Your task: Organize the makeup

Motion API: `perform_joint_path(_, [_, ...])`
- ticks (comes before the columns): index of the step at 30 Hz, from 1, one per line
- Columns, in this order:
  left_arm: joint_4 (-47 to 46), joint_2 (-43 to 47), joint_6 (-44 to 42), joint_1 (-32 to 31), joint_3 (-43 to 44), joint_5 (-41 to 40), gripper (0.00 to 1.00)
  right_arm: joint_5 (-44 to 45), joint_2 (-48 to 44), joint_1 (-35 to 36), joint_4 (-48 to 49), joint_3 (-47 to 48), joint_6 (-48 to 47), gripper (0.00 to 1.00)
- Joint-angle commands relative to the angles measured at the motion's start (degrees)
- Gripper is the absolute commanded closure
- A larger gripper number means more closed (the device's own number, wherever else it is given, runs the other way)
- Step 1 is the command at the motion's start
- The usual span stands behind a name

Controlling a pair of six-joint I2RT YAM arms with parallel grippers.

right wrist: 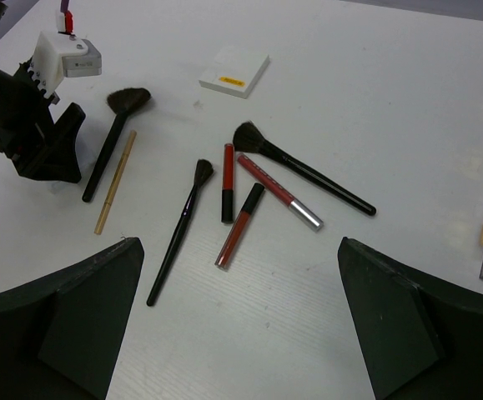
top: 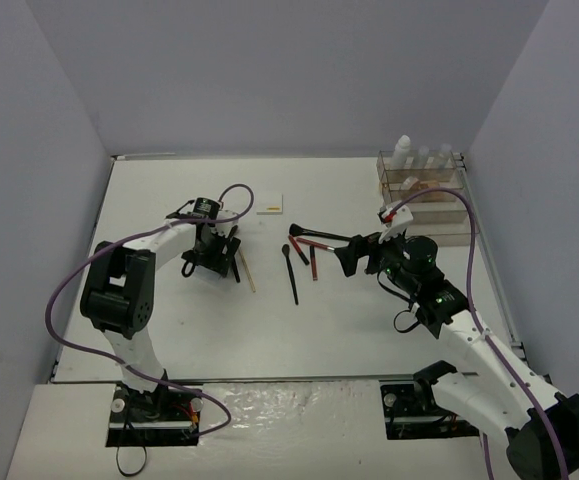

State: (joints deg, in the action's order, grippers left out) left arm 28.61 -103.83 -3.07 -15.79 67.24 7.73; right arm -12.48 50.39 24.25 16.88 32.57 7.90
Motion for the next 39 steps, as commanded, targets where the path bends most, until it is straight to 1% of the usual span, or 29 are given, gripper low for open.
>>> perform_joint_path(1, [4.66,3.02,0.22,-0.20,-0.16,0.16,0.86,-1.98,-0.43,-0.17,4.04,0.99,0.20,0.00])
perform_joint_path(2, [4.72,4.52,0.41,-0.24,-0.24,0.16,0.90,-2.86,-0.15,-0.15,3.68,1.52,0.44,0.00])
perform_joint_path(4, [4.67,8.20,0.73,-0.45,-0.53,0.51,0.92,-5.22,0.94,-0.08,2.51,3.06,1.11,0.00])
perform_joint_path(8, [1.90,17.27,0.83,-1.94,-2.58,2.61,0.92,-12.91,4.74,0.01,0.59,6.69,2.95,0.00])
perform_joint_path(10, [-0.08,23.87,0.33,-4.01,-4.20,4.05,0.92,-17.75,6.17,0.05,0.28,8.70,4.83,0.00])
perform_joint_path(12, [-1.82,28.07,-0.47,-7.04,-5.99,4.74,0.92,-21.10,7.36,0.21,-0.27,11.21,7.30,0.00])
perform_joint_path(17, [-6.64,39.12,-1.84,-13.04,-9.00,5.46,0.92,-26.12,8.99,1.46,-1.93,17.27,11.03,0.00])
perform_joint_path(19, [-7.69,41.26,-2.09,-15.11,-9.46,5.99,0.92,-26.37,9.72,2.06,-1.79,19.26,12.22,0.00])
perform_joint_path(23, [-10.55,44.97,-3.10,-18.36,-10.11,6.48,0.91,-27.58,13.25,4.42,-1.38,22.55,15.58,0.10])
perform_joint_path(27, [-11.64,45.90,-3.88,-21.80,-9.85,7.04,0.91,-27.43,17.70,9.12,-0.63,25.16,18.01,0.27])
perform_joint_path(31, [-12.02,46.03,-4.80,-23.40,-9.04,6.65,0.91,-24.37,21.41,13.56,0.43,26.95,18.90,0.32])
perform_joint_path(39, [-13.39,47.50,-5.31,-24.49,-9.34,6.86,0.91,-19.42,27.17,18.97,0.98,29.70,19.31,0.42])
